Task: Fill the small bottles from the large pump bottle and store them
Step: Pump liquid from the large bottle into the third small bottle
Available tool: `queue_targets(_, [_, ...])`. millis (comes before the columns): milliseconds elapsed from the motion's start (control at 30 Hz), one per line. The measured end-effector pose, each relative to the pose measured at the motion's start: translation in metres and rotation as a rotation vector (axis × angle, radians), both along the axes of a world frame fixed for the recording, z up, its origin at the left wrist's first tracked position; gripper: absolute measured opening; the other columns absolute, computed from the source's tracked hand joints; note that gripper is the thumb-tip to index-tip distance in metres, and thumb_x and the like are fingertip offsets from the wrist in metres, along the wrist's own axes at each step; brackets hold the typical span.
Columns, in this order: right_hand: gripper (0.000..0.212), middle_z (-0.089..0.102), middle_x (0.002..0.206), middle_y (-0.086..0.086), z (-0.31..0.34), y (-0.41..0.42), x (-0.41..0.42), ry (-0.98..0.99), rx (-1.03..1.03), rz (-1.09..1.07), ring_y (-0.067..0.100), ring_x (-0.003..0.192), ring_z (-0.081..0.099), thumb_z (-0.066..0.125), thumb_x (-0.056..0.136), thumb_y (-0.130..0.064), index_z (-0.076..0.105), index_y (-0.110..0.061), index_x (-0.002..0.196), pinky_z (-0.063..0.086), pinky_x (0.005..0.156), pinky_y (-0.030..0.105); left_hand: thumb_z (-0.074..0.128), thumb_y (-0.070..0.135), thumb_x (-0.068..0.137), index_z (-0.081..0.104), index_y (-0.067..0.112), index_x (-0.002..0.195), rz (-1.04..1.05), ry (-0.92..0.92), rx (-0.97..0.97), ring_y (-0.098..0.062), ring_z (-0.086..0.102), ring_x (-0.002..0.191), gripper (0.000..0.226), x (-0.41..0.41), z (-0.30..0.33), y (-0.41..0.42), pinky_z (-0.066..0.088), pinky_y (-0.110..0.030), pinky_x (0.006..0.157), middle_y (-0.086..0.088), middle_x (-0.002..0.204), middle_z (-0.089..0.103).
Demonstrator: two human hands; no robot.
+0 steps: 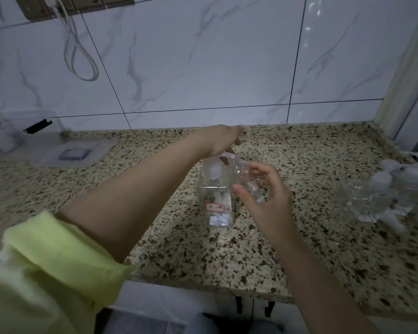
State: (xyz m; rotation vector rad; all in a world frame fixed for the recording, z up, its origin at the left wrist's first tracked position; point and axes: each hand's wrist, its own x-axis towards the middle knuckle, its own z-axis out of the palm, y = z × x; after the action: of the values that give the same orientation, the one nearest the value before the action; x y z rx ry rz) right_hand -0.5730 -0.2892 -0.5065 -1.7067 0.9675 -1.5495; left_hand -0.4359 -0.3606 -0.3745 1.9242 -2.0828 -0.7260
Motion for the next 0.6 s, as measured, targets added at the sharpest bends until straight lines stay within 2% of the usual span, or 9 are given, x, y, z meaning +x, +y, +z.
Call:
queue_targets(133, [0.046, 0.065, 0.118, -0.025, -0.0001, -0.0008, -0.0007, -0.011, -0.006, -0.006, 0.004, 0.11, 0.062, 0.081, 0.084, -0.025, 0.058, -0.035, 0.122, 0.053, 0.095, 0.032, 0.017, 0.052, 0.106, 0.06, 0.016, 0.131, 0.005, 0.034, -0.009, -0.024, 0.059, 0.115, 0.061, -0.0014, 0.0019, -0.0018, 0.042, -0.04, 0.103, -0.006, 0.114, 0.073])
queue_targets(233, [0.045, 0.064, 0.116, -0.025, 0.0, 0.0002, -0.0004, -0.006, -0.002, -0.007, 0.004, 0.108, 0.062, 0.08, 0.083, -0.029, 0.057, -0.037, 0.122, 0.054, 0.094, 0.035, 0.015, 0.053, 0.105, 0.058, 0.016, 0.134, -0.012, -0.026, 0.019, -0.022, 0.058, 0.117, 0.064, -0.0016, 0.0012, -0.0024, 0.036, -0.035, 0.098, -0.006, 0.121, 0.07])
queue_targets(367, [0.045, 0.064, 0.117, -0.026, 0.0002, 0.0006, 0.0005, -0.014, -0.004, -0.01, 0.007, 0.108, 0.063, 0.077, 0.082, -0.035, 0.057, -0.038, 0.122, 0.055, 0.094, 0.041, 0.018, 0.051, 0.106, 0.058, 0.015, 0.133, -0.012, 0.028, 0.001, -0.025, 0.058, 0.116, 0.06, -0.0007, 0.0032, -0.0012, 0.041, -0.041, 0.106, -0.006, 0.115, 0.072])
queue_targets(500, [0.045, 0.065, 0.116, -0.025, 0.0007, 0.0008, 0.0003, -0.01, -0.004, 0.001, 0.003, 0.109, 0.063, 0.078, 0.082, -0.032, 0.056, -0.041, 0.12, 0.055, 0.095, 0.034, 0.016, 0.052, 0.106, 0.058, 0.016, 0.135, -0.017, -0.021, 0.009, -0.024, 0.057, 0.118, 0.063, -0.0006, -0.0003, -0.0009, 0.035, -0.036, 0.102, -0.006, 0.12, 0.07])
queue_targets(600, [0.046, 0.065, 0.116, -0.023, -0.0007, -0.0005, -0.0002, -0.026, 0.005, -0.01, 0.007, 0.107, 0.063, 0.08, 0.084, -0.027, 0.058, -0.038, 0.122, 0.055, 0.093, 0.037, 0.019, 0.049, 0.107, 0.058, 0.015, 0.134, -0.013, 0.018, -0.022, -0.024, 0.057, 0.114, 0.059, -0.0035, 0.0024, -0.0006, 0.042, -0.038, 0.103, -0.007, 0.116, 0.072])
